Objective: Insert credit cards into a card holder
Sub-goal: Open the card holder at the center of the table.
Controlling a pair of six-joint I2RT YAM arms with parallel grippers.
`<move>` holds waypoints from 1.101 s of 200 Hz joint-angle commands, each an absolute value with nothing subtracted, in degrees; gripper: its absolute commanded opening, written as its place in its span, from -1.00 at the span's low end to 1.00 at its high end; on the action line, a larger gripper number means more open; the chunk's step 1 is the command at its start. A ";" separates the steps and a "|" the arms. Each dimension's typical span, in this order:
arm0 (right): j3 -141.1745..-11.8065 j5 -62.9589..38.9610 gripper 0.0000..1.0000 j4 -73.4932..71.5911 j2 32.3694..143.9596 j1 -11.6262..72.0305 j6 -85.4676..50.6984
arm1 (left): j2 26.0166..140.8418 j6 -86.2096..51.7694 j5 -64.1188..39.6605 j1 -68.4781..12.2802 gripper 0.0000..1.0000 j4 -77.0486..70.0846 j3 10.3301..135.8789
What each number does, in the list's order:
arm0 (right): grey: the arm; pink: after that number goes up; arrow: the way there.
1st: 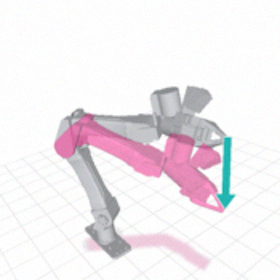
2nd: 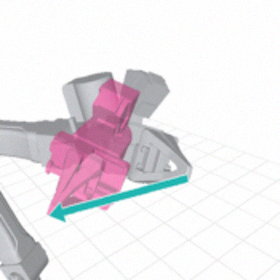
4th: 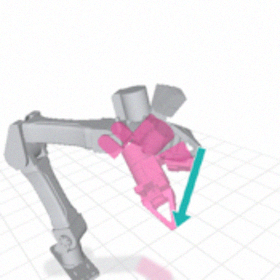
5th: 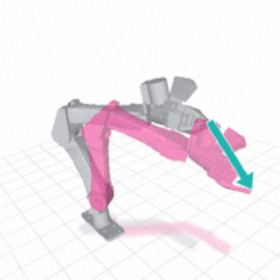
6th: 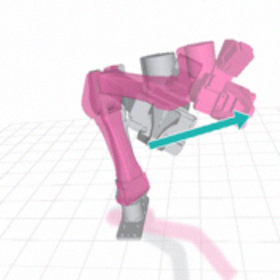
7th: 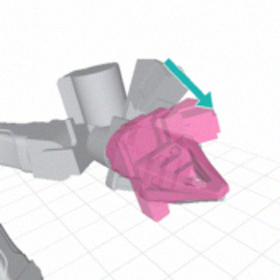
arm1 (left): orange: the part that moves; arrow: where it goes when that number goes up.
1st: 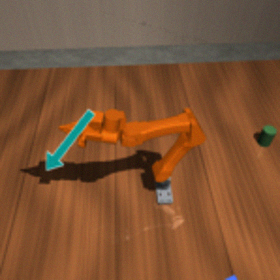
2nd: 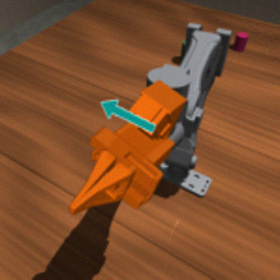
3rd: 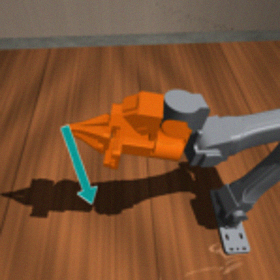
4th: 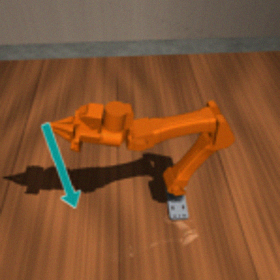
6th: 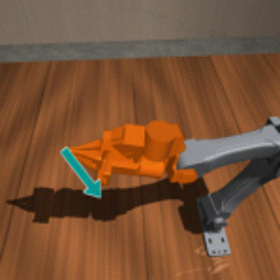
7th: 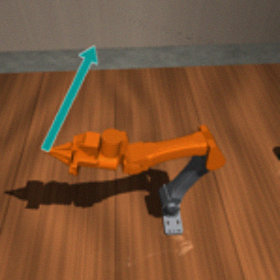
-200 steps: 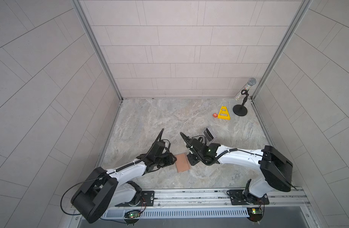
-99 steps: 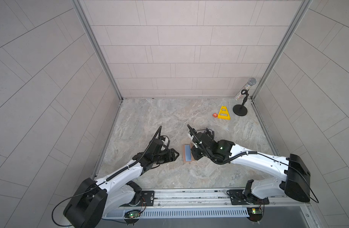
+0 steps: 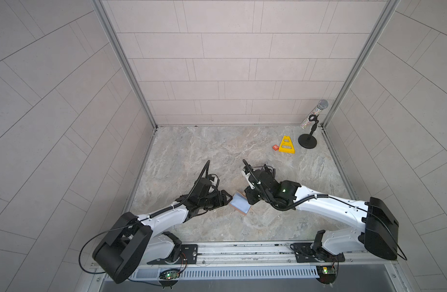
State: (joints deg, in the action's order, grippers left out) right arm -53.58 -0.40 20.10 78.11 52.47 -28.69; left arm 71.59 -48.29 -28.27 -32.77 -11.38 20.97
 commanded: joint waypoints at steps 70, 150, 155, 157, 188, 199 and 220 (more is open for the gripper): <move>-47.28 -8.42 -1.00 11.98 75.81 43.61 -38.14 | 84.06 -54.30 -31.30 -34.53 0.49 -27.06 19.53; -41.92 -1.99 -1.00 11.94 71.05 40.69 -39.99 | 91.73 -57.33 -27.88 -37.65 0.20 -29.88 21.00; -41.48 -0.91 -1.00 12.03 70.55 40.69 -39.92 | 91.81 -57.39 -27.57 -37.85 0.20 -29.88 21.01; -41.31 -0.54 -1.00 12.02 70.28 40.69 -39.95 | 91.84 -57.39 -27.48 -37.94 0.20 -29.84 21.05; -39.43 2.23 -1.00 12.29 68.12 40.14 -39.63 | 92.73 -57.24 -26.38 -39.01 0.22 -28.96 21.79; -39.20 1.97 -1.00 12.29 67.91 39.99 -39.64 | 93.26 -57.22 -26.01 -39.35 0.22 -28.73 22.21; -39.03 0.99 -1.00 12.30 68.09 39.91 -39.44 | 94.45 -56.99 -25.84 -40.14 0.22 -28.39 23.32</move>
State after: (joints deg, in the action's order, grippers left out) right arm -39.59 -0.43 11.84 68.86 40.12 -39.09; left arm 91.29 -57.21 -28.69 -39.07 -35.70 23.44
